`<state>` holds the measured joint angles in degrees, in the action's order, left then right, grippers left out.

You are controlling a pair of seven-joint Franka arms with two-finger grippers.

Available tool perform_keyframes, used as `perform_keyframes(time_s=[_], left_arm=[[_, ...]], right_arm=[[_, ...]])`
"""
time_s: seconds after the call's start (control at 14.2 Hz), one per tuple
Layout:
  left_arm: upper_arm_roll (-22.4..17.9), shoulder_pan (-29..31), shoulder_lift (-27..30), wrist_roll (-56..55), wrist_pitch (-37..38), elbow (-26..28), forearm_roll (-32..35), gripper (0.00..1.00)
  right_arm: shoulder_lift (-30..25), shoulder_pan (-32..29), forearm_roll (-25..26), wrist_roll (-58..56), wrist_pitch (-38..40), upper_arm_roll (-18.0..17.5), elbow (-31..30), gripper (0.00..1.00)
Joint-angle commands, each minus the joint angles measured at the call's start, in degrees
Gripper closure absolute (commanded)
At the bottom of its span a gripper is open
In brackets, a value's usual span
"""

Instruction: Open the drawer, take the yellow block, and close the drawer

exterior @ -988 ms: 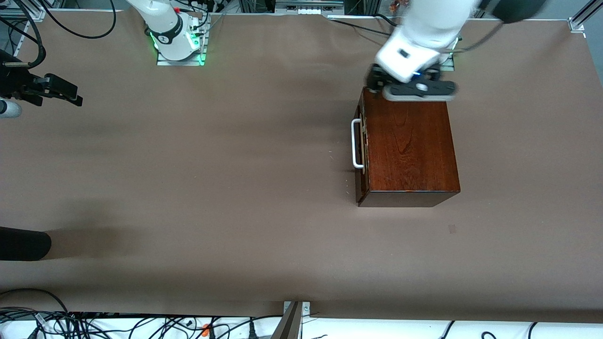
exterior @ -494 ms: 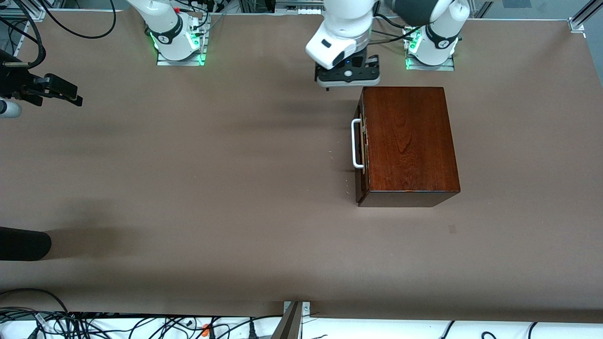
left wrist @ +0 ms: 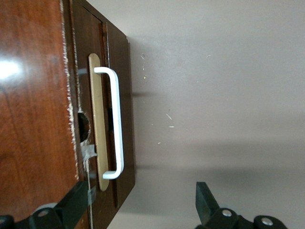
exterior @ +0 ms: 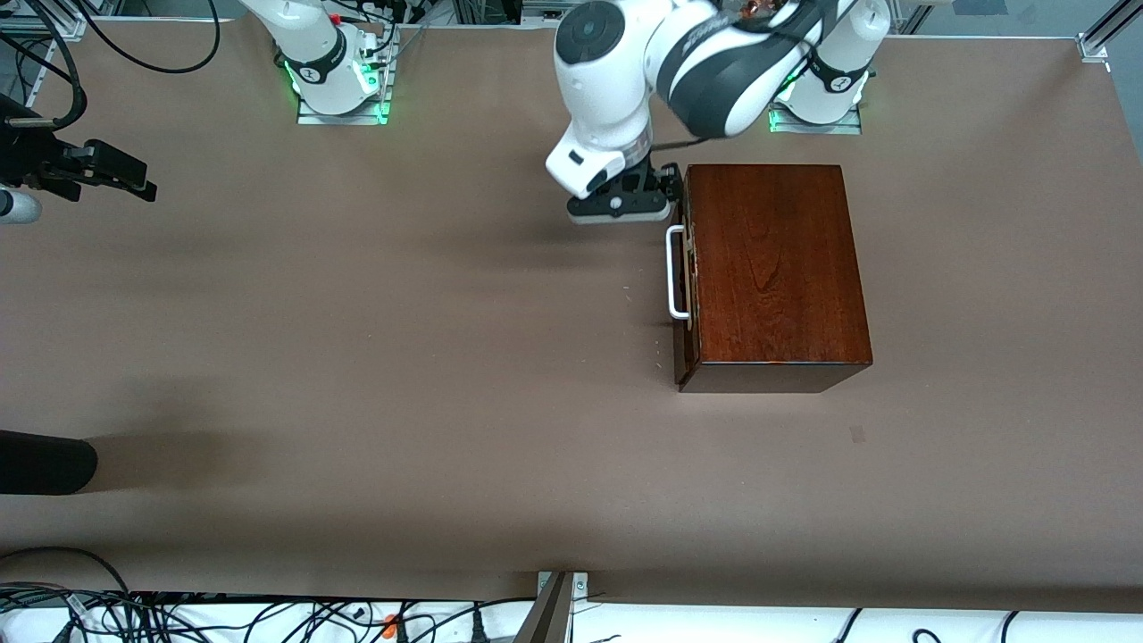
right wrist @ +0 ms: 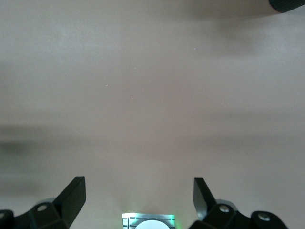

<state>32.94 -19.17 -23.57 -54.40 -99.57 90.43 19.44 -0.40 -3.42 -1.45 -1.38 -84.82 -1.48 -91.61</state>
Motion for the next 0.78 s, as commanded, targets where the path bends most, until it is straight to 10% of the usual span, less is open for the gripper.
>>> perform_keyframes(time_s=[0.0,0.71], left_arm=[[-0.2,-0.2,-1.9,-0.9,-1.7,1.5,3.7,0.0],[-1.0,0.5,-6.3,-3.3,-6.3,6.5,10.0,0.0]], right_arm=[[-0.1,-0.5,0.1,0.1,0.6,-0.4,0.2,0.0],[-0.1,-0.5,0.1,0.2,0.6,-0.5,0.3,0.0]])
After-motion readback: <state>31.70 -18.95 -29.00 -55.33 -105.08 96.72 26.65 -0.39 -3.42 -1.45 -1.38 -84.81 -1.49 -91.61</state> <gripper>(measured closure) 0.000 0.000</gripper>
